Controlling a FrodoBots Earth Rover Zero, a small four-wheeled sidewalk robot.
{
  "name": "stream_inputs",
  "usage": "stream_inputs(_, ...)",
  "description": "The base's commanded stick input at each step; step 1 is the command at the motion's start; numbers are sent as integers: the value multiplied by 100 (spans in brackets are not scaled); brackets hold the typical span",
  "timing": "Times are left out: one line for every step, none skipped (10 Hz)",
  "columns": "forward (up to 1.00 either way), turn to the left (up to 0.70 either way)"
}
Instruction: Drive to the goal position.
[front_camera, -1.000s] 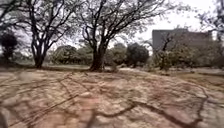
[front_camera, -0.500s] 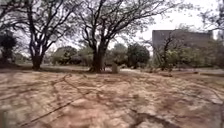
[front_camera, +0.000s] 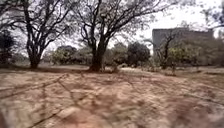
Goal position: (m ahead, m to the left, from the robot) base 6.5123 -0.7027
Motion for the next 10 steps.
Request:
stream_inputs(70, 0)
stream_inputs(70, 0)
stream_inputs(70, 0)
stream_inputs(70, 0)
stream_inputs(70, 0)
stream_inputs(70, 0)
stream_inputs(70, 0)
stream_inputs(70, 0)
stream_inputs(70, -35)
stream_inputs(70, -35)
